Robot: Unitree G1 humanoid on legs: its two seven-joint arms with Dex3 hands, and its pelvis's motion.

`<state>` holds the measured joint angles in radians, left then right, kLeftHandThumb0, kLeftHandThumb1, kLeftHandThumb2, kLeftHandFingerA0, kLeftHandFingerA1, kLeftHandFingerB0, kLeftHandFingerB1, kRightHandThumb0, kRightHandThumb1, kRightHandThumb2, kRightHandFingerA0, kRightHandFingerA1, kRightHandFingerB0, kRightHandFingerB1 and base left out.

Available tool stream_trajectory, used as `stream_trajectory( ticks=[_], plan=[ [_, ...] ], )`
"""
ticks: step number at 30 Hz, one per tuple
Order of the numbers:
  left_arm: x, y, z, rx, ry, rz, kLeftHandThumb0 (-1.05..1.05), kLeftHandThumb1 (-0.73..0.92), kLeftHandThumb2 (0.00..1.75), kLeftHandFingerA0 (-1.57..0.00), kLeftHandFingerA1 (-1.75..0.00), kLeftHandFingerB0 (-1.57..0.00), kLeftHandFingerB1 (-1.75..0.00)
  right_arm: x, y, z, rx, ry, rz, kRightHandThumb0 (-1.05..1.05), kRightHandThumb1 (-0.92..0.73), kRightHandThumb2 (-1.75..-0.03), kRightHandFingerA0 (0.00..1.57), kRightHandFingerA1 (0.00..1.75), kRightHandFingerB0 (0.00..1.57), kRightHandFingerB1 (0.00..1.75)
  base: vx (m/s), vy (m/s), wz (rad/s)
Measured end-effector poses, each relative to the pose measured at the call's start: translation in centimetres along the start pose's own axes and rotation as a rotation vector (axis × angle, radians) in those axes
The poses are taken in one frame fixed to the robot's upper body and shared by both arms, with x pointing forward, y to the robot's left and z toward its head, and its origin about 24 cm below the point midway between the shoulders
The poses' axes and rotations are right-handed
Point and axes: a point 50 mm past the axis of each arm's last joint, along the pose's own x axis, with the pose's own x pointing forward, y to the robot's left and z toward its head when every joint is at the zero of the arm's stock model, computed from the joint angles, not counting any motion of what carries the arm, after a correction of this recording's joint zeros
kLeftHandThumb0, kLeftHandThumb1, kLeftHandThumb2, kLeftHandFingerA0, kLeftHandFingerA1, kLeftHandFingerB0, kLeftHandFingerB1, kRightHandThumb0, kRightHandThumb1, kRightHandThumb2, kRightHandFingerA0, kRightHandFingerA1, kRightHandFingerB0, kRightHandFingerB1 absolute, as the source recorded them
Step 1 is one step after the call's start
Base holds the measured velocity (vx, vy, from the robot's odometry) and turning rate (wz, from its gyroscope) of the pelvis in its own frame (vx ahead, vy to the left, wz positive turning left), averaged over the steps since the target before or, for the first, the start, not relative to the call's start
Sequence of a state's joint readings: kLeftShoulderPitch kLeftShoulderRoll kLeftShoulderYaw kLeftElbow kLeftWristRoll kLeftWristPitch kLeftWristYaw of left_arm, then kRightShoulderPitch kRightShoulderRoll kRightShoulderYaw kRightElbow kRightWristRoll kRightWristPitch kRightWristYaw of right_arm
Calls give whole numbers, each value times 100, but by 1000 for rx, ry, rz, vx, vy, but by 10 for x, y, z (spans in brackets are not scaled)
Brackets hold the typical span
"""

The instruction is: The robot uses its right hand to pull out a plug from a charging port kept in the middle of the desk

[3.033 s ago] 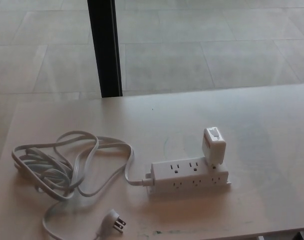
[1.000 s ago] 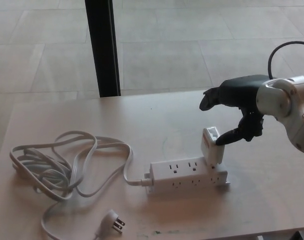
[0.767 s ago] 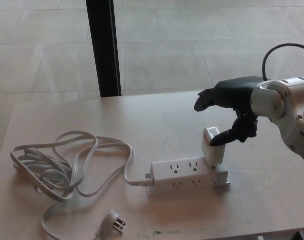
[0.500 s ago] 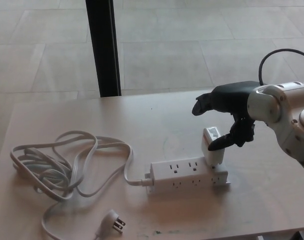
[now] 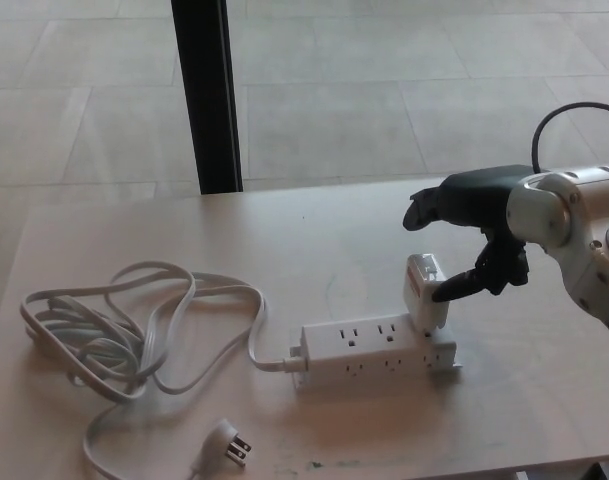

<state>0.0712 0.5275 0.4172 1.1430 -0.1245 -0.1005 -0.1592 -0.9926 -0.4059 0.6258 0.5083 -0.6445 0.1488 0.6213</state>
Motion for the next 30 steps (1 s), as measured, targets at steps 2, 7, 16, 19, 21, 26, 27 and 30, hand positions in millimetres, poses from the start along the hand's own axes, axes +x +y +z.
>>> stream_trajectory(
  ticks=[2, 7, 16, 19, 21, 26, 27, 30],
  plan=[
    [0, 0, 1, -2, -1, 0, -76, 92, 71, -77, -54, -51, -43, 0, 1, 0, 5, -2, 0, -86, -49, -91, 108, 114, 15, 43, 0, 0, 0],
    [0, 0, 3, 3, -12, -2, -75, 92, 72, -76, -54, -50, -42, 1, 5, 2, 10, -10, 7, -89, -62, -59, 107, 117, 20, 31, 0, 0, 0],
    [1, 0, 4, -3, -17, 0, -76, 92, 71, -77, -55, -51, -43, 3, 12, 0, 11, -1, 32, -83, -51, -58, 98, 133, 18, 35, 0, 0, 0],
    [1, 0, 5, -8, -21, 2, -75, 92, 72, -76, -55, -50, -44, 4, 18, -4, 11, 15, 50, -83, -51, -58, 98, 130, 18, 35, 0, 0, 0],
    [0, 1, 5, -10, -23, 2, -75, 92, 72, -76, -54, -49, -42, 4, 19, -5, 14, 24, 57, -81, -52, -58, 98, 129, 21, 37, 0, 0, 0],
    [0, 1, 5, -8, -26, 2, -76, 92, 74, -73, -53, -48, -41, 5, 22, -10, 28, 38, 65, -80, -51, -57, 93, 136, 26, 41, 0, 0, 0],
    [0, 1, 6, -8, -28, 2, -74, 92, 72, -76, -54, -50, -42, 5, 22, -10, 29, 37, 65, -75, -52, -57, 92, 137, 28, 38, 0, 0, 0],
    [0, 1, 6, -7, -29, 1, -75, 92, 73, -75, -53, -49, -42, 5, 23, -10, 31, 37, 65, -69, -42, -79, 95, 131, 31, 46, 0, 0, 0]
  ],
)
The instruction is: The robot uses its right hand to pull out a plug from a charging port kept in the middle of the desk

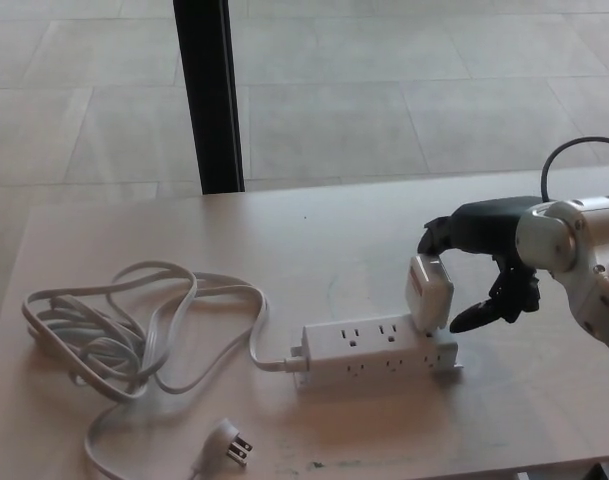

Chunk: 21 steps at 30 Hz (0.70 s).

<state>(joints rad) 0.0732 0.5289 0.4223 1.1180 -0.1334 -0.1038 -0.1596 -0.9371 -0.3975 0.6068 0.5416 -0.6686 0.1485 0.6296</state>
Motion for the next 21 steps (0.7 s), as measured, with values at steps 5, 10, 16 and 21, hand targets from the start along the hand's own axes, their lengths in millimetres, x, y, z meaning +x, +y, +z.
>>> stream_trajectory(
  ticks=[5, 10, 16, 21],
  plan=[
    [0, 1, 1, -4, -4, 1, -75, 92, 75, -74, -53, -48, -42, 2, 1, 2, 12, -17, -25, -69, -61, -59, 68, 150, 45, 40, 0, 0, 0],
    [0, 1, 1, -3, -12, 1, -76, 92, 74, -73, -52, -49, -41, 2, 1, 8, 18, -46, -53, -64, -58, -62, 72, 156, 49, 43, 0, 0, 0],
    [-1, 2, 2, -4, -22, 4, -74, 92, 73, -72, -51, -48, -41, 3, 1, 11, 19, -62, -74, -64, -60, -64, 76, 150, 51, 45, 0, 0, 0],
    [-1, 3, 3, -5, -34, 8, -74, 92, 74, -72, -52, -48, -42, 4, 3, 12, 19, -68, -94, -50, -60, -61, 78, 139, 61, 53, 0, 0, 0]
  ],
)
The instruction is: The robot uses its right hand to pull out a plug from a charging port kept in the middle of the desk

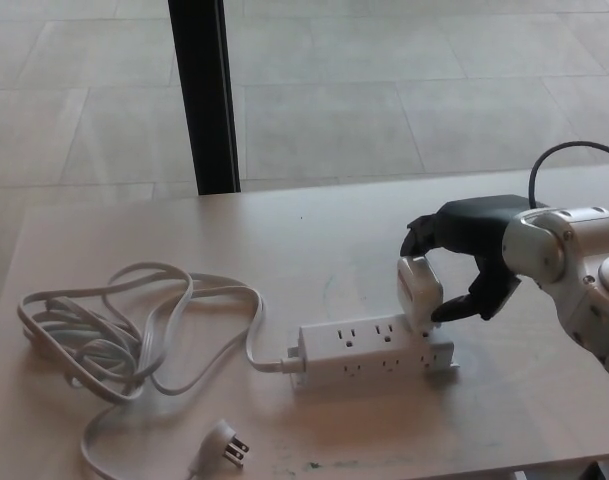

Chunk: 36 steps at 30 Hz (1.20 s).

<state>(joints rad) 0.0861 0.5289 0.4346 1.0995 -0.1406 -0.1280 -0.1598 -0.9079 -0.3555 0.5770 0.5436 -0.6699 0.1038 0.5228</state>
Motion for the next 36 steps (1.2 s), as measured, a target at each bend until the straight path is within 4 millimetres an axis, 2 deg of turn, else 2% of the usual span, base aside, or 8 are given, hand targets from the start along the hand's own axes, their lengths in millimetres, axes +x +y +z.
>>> stream_trajectory(
  ticks=[4, 5, 7, 13, 14, 15, 27, 36],
  plan=[
    [0, 0, 1, -1, -4, 1, -78, 92, 76, -72, -54, -48, -43, 1, 1, -1, 3, 2, -15, -35, -61, -58, 79, 146, 71, 64, 0, 0, 0],
    [0, 0, 1, -2, -5, 1, -71, 77, 113, -65, -64, -42, -55, 1, 2, -1, 4, 3, -19, -33, -61, -59, 82, 158, 76, 67, 0, 0, 0],
    [0, 0, 1, -4, -7, 2, -79, 92, 78, -71, -53, -47, -41, 1, 4, -1, 3, 5, -26, -33, -61, -60, 83, 161, 78, 66, 0, 0, 0],
    [0, -1, 3, 2, -20, -1, -79, 92, 78, -71, -54, -46, -43, 2, 11, -2, 14, 17, -40, -28, -61, -66, 81, 164, 93, 60, 0, 0, 0],
    [0, -1, 3, 1, -21, -2, -70, 77, 113, -66, -64, -42, -55, 2, 11, -2, 15, 19, -41, -28, -58, -68, 81, 162, 97, 62, 0, 0, 0],
    [0, -1, 3, 0, -22, -3, -82, 78, 92, -70, -59, -46, -48, 2, 12, -2, 16, 20, -42, -29, -53, -76, 83, 159, 101, 67, 0, 0, 0],
    [2, -4, 6, -2, -33, -4, -77, 92, 75, -71, -52, -49, -42, 8, 17, 8, -12, 63, -57, -39, -67, -73, 83, 168, 70, 52, 0, 0, 0],
    [2, -4, 6, -6, -34, -3, -77, 92, 77, -73, -53, -50, -42, 9, 25, 18, -80, 91, -118, -51, -78, -75, 82, 163, 66, 80, 0, 0, 0]
  ],
)
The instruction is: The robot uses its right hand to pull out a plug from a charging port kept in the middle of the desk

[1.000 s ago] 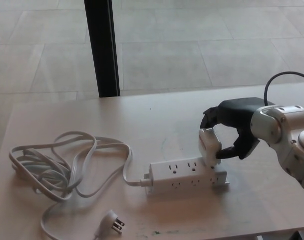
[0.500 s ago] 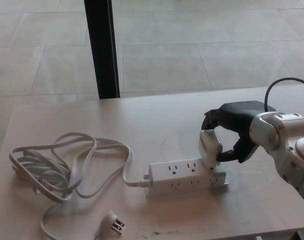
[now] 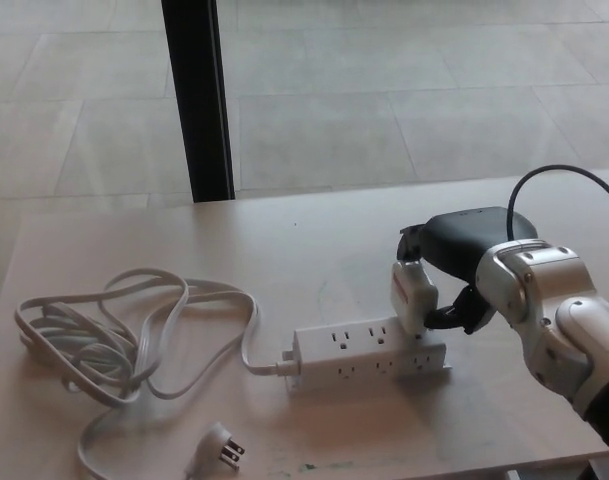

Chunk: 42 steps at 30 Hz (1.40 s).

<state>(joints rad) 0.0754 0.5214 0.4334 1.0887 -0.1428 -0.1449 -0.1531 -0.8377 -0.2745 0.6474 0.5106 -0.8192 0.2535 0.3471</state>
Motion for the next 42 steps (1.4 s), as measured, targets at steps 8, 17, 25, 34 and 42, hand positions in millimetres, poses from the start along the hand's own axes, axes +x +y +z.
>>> stream_trajectory(
  ticks=[8, 17, 25, 34, 42],
  plan=[
    [0, 0, 0, 0, -2, -1, -77, 92, 79, -70, -53, -48, -42, -1, 0, 7, -56, 47, -8, -54, -81, -73, 83, 157, 69, 76, 0, 0, 0],
    [0, 0, 0, 5, -7, -2, -78, 92, 79, -72, -51, -50, -40, -1, -6, 13, -108, 89, 12, -51, -78, -75, 84, 163, 67, 80, 0, 0, 0],
    [-1, 1, 0, 12, -8, -8, -80, 92, 79, -68, -50, -49, -41, -3, -8, 7, -128, 110, 19, -45, -69, -84, 88, 173, 66, 102, 0, 0, 0],
    [-1, 1, 1, 17, -16, -8, -77, 92, 80, -70, -52, -44, -41, -3, -13, 1, -108, 115, 15, -48, -71, -80, 89, 175, 69, 127, 0, 0, 0],
    [-1, 1, 1, 14, -16, -8, -73, 80, 116, -65, -63, -41, -54, -5, -23, -1, -60, 105, 21, -43, -70, -81, 84, 171, 52, 86, 0, 0, 0]
  ],
)
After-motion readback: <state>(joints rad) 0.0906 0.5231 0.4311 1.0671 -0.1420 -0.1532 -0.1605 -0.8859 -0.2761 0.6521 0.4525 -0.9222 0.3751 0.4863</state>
